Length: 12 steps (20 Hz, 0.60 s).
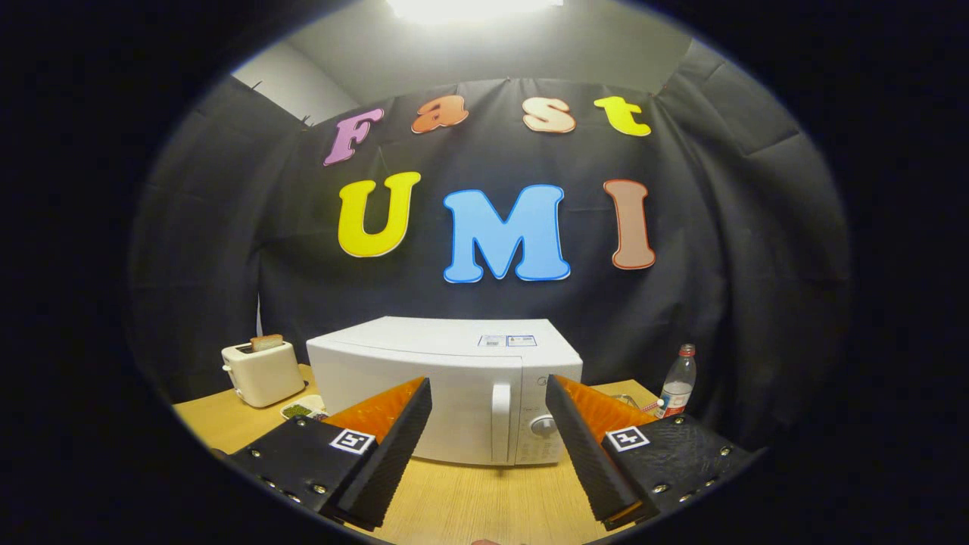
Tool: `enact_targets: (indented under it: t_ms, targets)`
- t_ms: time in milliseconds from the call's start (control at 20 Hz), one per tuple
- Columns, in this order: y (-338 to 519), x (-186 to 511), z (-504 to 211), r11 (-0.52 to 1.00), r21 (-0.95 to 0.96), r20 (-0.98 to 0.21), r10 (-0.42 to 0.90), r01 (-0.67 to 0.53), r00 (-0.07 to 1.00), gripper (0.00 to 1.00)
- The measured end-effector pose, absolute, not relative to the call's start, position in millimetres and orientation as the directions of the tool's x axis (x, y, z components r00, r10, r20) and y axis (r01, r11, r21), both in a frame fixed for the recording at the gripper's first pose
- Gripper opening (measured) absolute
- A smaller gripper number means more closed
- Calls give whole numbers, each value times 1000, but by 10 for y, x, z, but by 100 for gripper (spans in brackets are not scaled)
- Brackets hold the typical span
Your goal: Open the microwave, put the food inside, and close the microwave door.
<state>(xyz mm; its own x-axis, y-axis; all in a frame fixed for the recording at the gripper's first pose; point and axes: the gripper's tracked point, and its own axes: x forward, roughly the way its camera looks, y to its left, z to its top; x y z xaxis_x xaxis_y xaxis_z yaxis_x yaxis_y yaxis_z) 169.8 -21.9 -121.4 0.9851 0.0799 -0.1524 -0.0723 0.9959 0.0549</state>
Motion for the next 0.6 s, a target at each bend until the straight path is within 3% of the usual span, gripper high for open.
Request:
enact_targets:
  t_ms: [500, 600]
  targets:
    - [-260, 2462, -2120, 997, 64, -291, 66, -49, 954, 95]
    - [-220, 2510, -2254, 996, 67, -321, 77, -58, 944, 86]
